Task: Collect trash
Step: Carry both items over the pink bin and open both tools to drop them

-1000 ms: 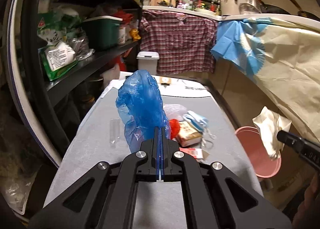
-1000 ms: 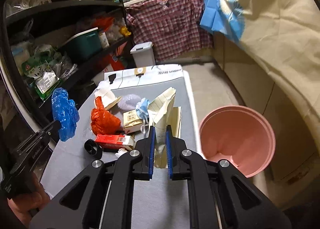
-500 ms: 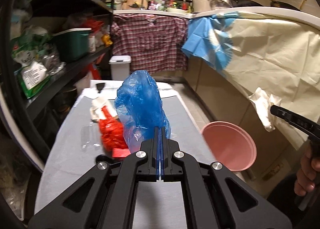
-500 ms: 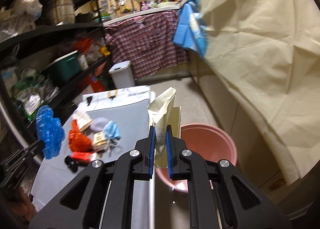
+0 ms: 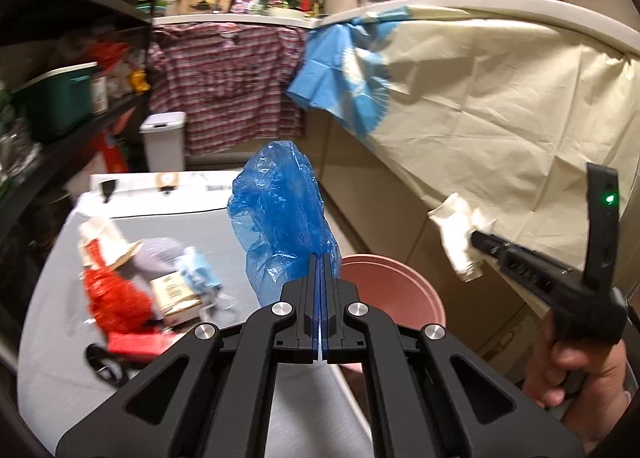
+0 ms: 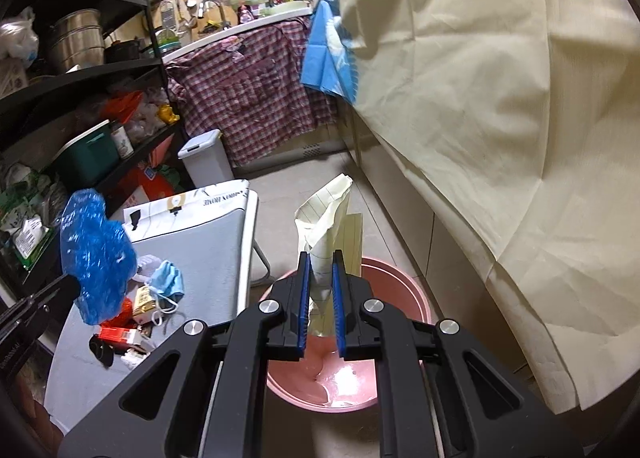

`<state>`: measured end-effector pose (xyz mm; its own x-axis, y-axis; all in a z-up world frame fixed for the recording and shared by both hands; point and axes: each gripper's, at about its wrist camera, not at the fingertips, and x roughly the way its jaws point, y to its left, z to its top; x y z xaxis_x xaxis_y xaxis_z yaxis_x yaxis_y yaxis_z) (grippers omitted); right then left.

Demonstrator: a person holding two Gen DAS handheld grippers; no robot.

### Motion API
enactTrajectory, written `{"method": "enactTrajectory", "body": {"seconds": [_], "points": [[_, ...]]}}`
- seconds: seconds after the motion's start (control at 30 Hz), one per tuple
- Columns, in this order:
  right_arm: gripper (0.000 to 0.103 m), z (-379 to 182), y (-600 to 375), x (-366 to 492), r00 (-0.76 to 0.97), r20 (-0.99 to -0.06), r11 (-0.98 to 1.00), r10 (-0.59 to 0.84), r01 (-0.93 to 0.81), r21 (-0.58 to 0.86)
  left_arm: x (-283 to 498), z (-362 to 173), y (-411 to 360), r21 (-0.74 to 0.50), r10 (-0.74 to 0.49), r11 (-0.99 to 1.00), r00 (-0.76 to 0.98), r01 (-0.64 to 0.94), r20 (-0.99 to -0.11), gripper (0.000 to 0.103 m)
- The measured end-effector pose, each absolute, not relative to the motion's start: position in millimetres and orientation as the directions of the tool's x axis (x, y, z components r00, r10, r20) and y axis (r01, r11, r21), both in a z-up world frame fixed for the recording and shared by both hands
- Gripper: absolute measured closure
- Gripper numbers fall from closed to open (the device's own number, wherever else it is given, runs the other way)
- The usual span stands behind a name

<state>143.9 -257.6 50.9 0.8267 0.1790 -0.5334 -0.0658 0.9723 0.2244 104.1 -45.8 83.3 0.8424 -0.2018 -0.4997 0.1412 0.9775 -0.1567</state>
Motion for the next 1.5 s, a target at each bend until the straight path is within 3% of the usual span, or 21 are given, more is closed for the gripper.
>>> {"method": "enactTrajectory", "body": {"seconds": [0.97,1.07,1.17,1.23,1.3,1.5], "points": [[0.091,16.4,-262.4,184.7,0.796,-0.587,0.974,0.151,-0.017,0.228,207.6,38.0,-118.7,-0.176,-0.340,0.939,0.709,0.297,-0.618,0.103],[0.089,15.6,-260.4,185.3,0.795,-0.591,0.977,0.139,-0.012,0.213,213.4,34.9,-120.4,-0.184,-0.346,0.937,0.700,0.298,-0.625,0.103],[0.071,13.1,-260.7,187.6,0.790,-0.602,0.980,0.117,0.005,0.198,218.2,30.9,-119.9,-0.192,-0.343,0.938,0.687,0.289,-0.641,0.101],[0.060,12.5,-261.8,187.5,0.791,-0.602,0.980,0.108,0.016,0.196,220.4,29.7,-117.1,-0.200,-0.338,0.940,0.682,0.276,-0.648,0.087],[0.059,11.8,-262.8,188.2,0.790,-0.604,0.981,0.106,0.017,0.195,220.2,30.3,-112.0,-0.214,-0.338,0.941,0.685,0.262,-0.645,0.079],[0.058,12.1,-260.5,187.1,0.794,-0.601,0.986,0.093,0.011,0.167,212.9,35.7,-99.0,-0.207,-0.328,0.944,0.695,0.256,-0.639,0.079]]}}
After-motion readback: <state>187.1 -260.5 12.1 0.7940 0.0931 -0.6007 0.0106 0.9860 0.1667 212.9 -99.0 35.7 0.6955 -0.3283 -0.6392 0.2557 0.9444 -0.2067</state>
